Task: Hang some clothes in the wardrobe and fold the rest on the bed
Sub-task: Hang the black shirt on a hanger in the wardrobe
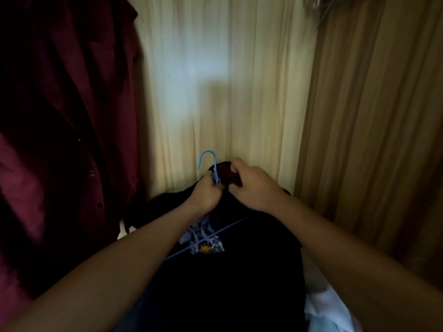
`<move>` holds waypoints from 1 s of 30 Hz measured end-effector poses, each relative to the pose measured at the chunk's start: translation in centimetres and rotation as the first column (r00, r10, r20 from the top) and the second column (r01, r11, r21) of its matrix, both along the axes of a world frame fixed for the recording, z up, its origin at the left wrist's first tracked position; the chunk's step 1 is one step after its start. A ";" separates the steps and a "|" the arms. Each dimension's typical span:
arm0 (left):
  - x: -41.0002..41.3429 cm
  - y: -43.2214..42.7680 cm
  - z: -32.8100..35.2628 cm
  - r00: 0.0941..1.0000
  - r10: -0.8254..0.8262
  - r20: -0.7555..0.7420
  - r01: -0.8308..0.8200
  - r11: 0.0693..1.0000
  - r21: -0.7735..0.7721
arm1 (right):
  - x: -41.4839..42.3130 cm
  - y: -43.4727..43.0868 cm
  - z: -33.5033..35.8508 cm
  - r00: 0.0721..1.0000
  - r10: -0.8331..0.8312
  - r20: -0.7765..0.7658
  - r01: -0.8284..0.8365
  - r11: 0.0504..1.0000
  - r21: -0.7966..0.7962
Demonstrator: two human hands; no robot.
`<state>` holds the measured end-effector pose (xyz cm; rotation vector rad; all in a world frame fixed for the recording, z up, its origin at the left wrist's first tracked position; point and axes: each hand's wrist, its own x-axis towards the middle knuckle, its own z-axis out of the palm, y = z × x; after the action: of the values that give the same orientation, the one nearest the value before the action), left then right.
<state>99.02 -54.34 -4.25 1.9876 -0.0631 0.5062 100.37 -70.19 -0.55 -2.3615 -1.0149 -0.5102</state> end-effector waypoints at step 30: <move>5.8 18.8 -7.1 0.905 0.265 -0.332 0.028 0.742 0.669 | 7.4 -7.1 -4.3 0.936 -0.337 0.099 0.351 0.905 -0.238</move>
<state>104.77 -35.54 -11.32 2.7894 0.1797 0.1264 107.74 -77.29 -4.86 -2.7927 -0.7181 -0.6087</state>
